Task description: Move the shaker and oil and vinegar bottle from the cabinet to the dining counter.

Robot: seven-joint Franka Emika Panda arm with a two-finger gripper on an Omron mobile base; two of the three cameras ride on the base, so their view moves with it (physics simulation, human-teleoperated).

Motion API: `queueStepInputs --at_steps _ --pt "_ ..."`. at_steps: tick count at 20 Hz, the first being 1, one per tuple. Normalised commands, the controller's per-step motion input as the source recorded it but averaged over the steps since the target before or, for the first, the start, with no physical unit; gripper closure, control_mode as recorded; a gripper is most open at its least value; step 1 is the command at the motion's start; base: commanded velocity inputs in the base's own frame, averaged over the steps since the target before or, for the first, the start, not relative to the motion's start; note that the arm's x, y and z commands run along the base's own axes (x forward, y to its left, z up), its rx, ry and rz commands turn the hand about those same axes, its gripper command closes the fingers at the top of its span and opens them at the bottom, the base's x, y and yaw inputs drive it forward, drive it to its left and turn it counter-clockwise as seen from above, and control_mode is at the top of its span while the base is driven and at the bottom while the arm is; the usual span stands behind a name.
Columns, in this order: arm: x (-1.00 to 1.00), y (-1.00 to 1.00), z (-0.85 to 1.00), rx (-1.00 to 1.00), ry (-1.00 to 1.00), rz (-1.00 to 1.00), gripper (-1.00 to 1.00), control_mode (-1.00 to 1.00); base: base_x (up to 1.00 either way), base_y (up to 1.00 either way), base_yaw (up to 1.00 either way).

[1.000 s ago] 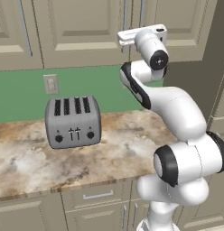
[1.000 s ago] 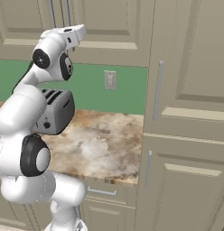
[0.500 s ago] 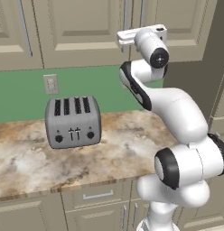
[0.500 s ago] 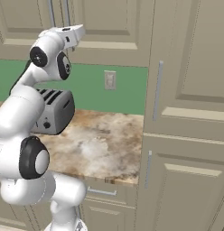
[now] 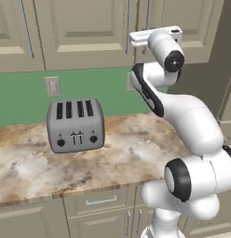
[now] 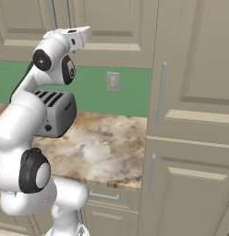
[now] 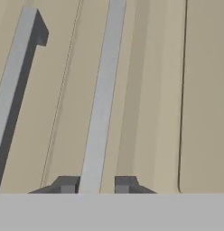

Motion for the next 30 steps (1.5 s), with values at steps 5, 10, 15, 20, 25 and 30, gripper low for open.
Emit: queueStepInputs --at_steps 5,10,15,20,25,30 --pt "-0.49 -0.83 0.09 0.00 -0.01 -0.08 1.00 -1.00 0.00 0.00 0.00" --pt "-0.80 -0.90 0.09 0.00 -0.02 -0.16 1.00 -1.00 0.00 0.00 0.00" --pt "-0.87 -0.91 0.08 0.00 0.00 -0.19 1.00 -1.00 0.00 0.00 0.00" --pt "-0.73 -0.99 0.00 0.00 0.00 -0.19 1.00 -1.00 0.00 0.00 0.00" --pt "-0.53 -0.98 0.00 0.00 0.03 -0.18 1.00 -1.00 0.00 0.00 0.00" --pt "-0.39 -0.86 0.00 0.00 0.08 -0.17 -1.00 -1.00 0.00 0.00 0.00"
